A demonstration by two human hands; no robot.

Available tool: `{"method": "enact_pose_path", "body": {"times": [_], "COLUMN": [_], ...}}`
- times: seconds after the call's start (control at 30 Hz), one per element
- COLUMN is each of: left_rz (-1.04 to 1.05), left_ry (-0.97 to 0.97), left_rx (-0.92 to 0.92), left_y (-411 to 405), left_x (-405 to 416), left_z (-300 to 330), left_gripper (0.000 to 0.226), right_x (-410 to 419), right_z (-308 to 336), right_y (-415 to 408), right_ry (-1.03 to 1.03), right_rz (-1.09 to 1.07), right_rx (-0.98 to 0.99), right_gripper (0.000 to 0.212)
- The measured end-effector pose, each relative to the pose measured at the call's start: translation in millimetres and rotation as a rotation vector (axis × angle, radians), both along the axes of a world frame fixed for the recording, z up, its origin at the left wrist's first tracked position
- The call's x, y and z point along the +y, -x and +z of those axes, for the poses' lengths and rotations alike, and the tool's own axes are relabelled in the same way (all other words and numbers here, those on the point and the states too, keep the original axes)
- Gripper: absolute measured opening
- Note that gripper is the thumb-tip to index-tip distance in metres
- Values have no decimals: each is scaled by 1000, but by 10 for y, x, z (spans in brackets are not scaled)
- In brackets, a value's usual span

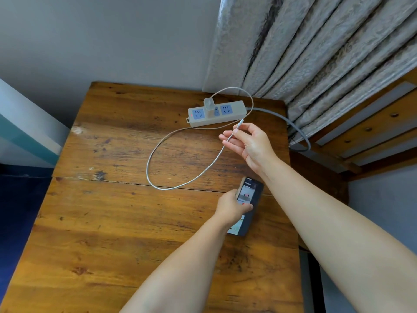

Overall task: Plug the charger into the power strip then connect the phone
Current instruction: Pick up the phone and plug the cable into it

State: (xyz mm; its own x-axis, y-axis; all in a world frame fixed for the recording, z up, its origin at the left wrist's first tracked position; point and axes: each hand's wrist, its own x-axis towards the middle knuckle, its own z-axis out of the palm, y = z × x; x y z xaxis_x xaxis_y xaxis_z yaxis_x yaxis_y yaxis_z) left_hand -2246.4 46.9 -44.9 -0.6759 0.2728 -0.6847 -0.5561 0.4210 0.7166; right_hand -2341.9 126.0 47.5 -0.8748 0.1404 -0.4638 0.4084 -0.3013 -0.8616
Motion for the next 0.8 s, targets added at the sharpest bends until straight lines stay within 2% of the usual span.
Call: {"method": "enact_pose_path", "body": {"times": [0.1, 0.17, 0.27, 0.37, 0.43, 0.57, 0.7, 0.8], "left_rz": [-126, -157, -38, 120, 227, 320, 398, 489], "left_ry": [-298, -441, -657, -833, -904, -1084, -1177, -1146], "left_rx": [-200, -272, -296, -246, -196, -127, -154, -140], "left_y": [-40, -73, -117, -34, 78, 293, 450, 524], "left_x": [-235, -472, -830, -1074, -1235, -1393, -1556, -1691], "left_z": [197, 332, 508, 706, 858, 1128, 1270, 1247], "left_gripper": [25, 23, 27, 46, 58, 50, 79, 65], "right_x": [-4, -12, -74, -239, -449, -743, -872, -913], "right_z": [64, 106, 163, 186, 192, 168, 130, 85], "right_y": [65, 112, 176, 209, 219, 150, 84, 45], "right_ry": [30, 62, 105, 111, 91, 3, -2, 0], "right_rz": [-9, -29, -47, -27, 16, 84, 187, 194], "right_rx": [23, 32, 19, -6, -5, -25, -104, -98], "right_gripper": [13, 13, 14, 13, 15, 21, 24, 20]}}
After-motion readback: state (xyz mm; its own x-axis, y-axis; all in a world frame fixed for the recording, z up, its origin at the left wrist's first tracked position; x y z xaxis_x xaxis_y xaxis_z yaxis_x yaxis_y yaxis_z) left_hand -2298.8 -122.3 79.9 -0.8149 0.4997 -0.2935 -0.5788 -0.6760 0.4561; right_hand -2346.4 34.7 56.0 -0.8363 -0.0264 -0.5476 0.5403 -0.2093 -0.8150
